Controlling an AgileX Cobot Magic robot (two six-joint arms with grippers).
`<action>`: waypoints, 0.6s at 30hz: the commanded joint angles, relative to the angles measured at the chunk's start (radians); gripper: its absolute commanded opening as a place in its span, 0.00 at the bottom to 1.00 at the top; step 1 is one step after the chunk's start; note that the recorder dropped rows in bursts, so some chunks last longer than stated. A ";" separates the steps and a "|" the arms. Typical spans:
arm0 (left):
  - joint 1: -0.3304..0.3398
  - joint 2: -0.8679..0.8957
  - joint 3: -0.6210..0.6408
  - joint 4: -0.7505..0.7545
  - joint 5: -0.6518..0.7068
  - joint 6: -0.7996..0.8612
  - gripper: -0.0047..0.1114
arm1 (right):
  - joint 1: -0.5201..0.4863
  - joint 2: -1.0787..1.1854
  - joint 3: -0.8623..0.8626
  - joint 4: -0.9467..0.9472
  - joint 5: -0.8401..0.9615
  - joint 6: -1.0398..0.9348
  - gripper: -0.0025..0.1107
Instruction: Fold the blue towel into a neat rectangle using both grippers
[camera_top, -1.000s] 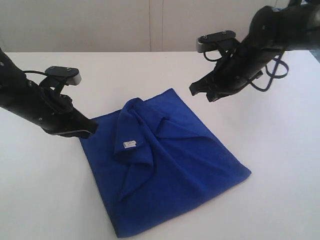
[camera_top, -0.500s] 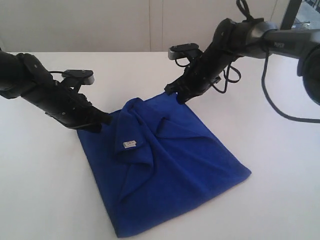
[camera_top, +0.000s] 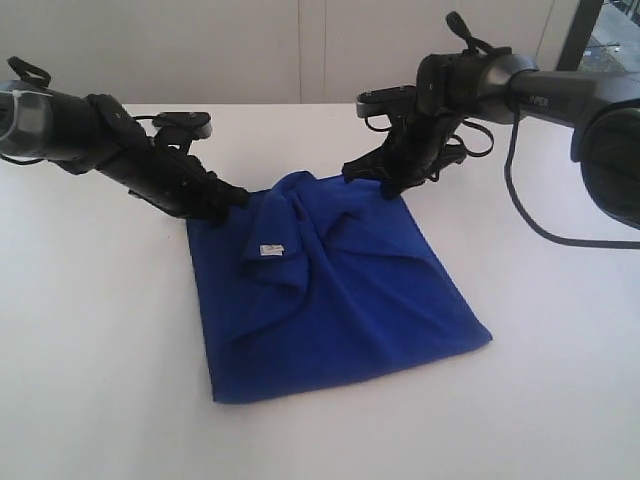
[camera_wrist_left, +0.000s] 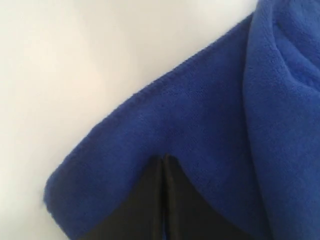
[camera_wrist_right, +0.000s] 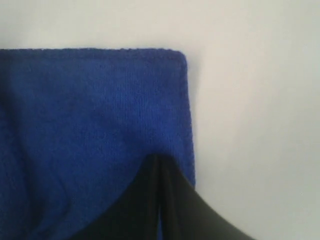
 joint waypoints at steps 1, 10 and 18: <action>0.003 0.048 -0.079 0.009 0.012 0.004 0.04 | -0.016 0.019 0.012 -0.126 0.023 0.110 0.02; 0.003 0.058 -0.188 0.009 0.141 0.036 0.04 | -0.017 0.013 0.012 -0.167 0.026 0.188 0.02; 0.043 -0.041 -0.210 0.016 0.295 -0.120 0.04 | -0.015 -0.109 0.022 -0.119 0.072 0.178 0.02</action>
